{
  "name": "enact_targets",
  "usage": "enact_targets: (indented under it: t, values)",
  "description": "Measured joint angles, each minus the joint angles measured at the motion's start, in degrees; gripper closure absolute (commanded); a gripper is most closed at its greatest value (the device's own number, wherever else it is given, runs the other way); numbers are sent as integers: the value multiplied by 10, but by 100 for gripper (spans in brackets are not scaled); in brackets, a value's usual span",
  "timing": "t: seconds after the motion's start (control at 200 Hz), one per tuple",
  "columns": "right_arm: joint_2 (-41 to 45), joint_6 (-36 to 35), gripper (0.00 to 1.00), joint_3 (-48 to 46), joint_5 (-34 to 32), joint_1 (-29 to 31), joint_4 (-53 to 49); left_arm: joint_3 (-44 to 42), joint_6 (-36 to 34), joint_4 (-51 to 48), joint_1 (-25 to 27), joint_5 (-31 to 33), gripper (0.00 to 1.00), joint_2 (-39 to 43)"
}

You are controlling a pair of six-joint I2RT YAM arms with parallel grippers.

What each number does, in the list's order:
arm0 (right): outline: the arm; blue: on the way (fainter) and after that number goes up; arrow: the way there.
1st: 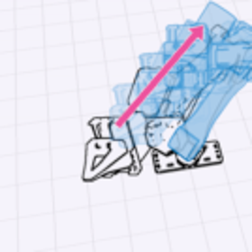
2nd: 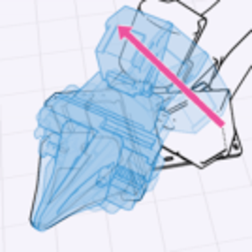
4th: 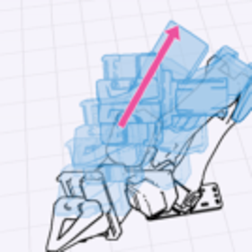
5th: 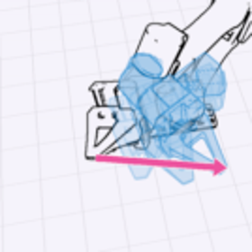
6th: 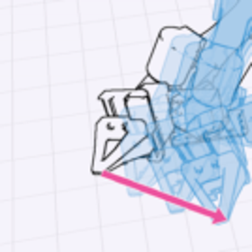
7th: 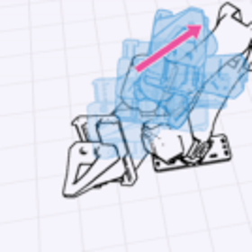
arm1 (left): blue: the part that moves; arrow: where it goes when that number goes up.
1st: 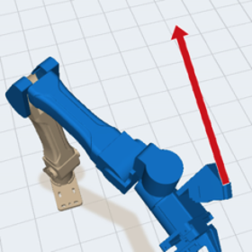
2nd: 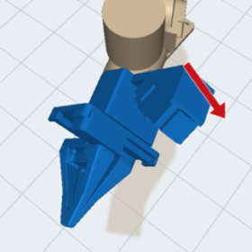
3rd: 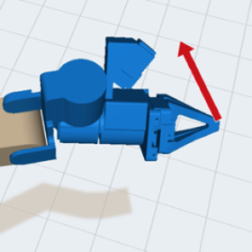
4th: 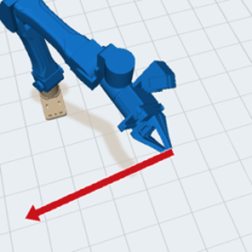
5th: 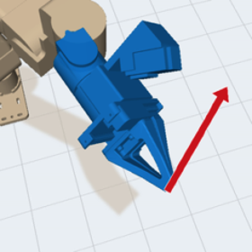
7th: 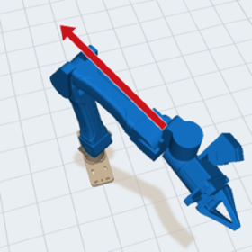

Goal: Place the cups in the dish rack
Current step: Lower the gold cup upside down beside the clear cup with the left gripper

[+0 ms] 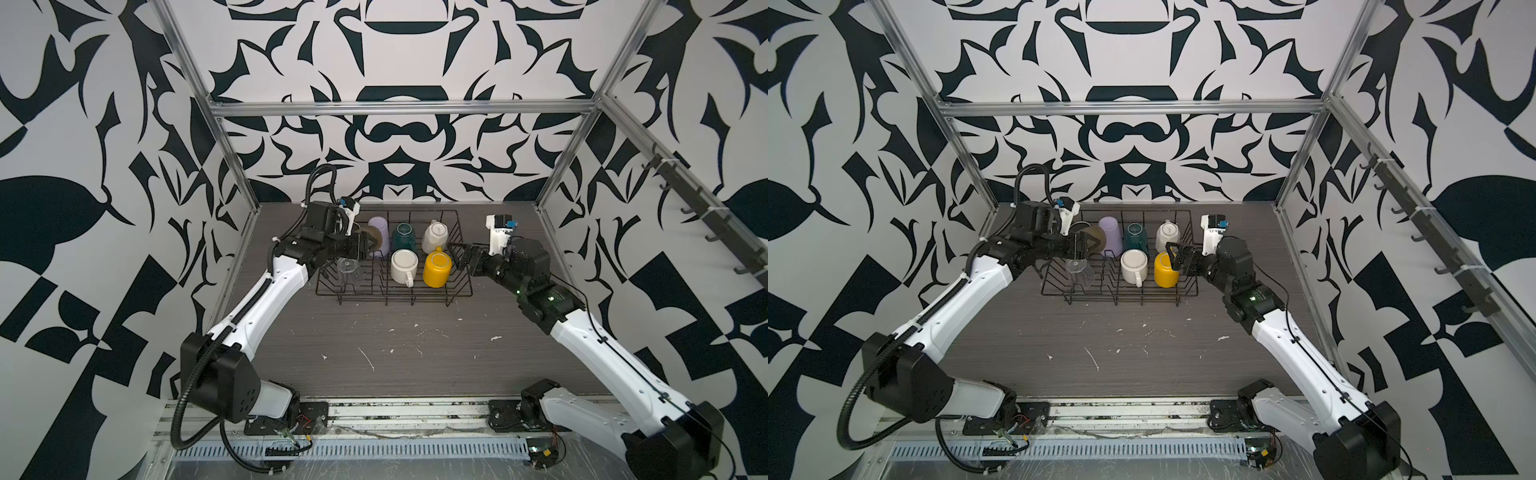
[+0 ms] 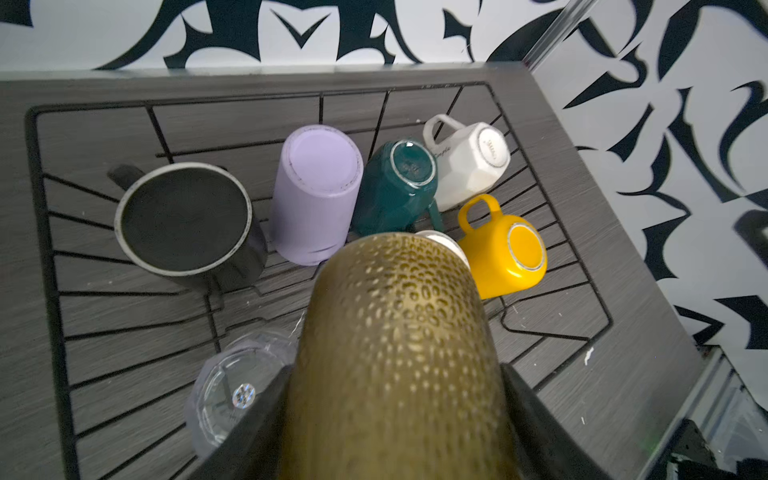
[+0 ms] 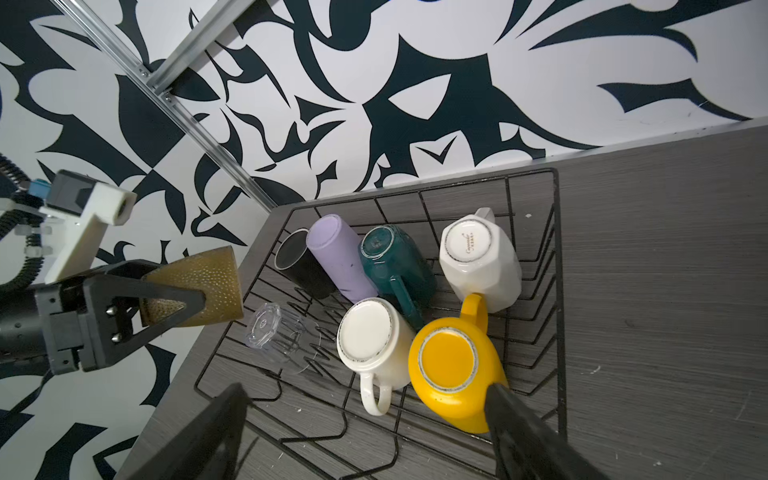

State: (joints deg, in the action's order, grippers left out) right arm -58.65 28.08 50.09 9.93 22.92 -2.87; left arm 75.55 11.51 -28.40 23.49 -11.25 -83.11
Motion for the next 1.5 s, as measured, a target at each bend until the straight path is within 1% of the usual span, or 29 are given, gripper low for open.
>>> enact_targets:
  t: [0.17,0.46,0.775,1.12,1.219,1.284,1.359,1.399,1.469,1.499]
  values:
    - [1,-1,5,-2,-8,0,1,29,0,-56,22,49,100,-33]
    - [-4,-2,5,-2,-9,0,1,77,-1,-107,47,98,100,-88]
    - [-2,-7,5,-5,-14,0,0,99,-5,-132,65,113,100,-149]
    - [-2,-7,6,-7,-14,0,1,109,-7,-146,69,132,100,-200]
    - [-3,-7,6,-7,-12,0,-1,114,-8,-149,71,132,93,-216]
    - [-3,-7,6,-7,-12,0,0,115,-9,-150,73,134,82,-227]
    - [-3,-7,6,-8,-12,0,0,115,-9,-151,74,136,73,-238]
    - [-3,-7,6,-8,-12,0,0,115,-9,-151,74,136,66,-243]
    - [-3,-7,6,-8,-12,0,0,116,-9,-152,74,136,50,-251]
    - [-3,-7,6,-8,-12,0,0,117,-9,-153,75,136,45,-254]
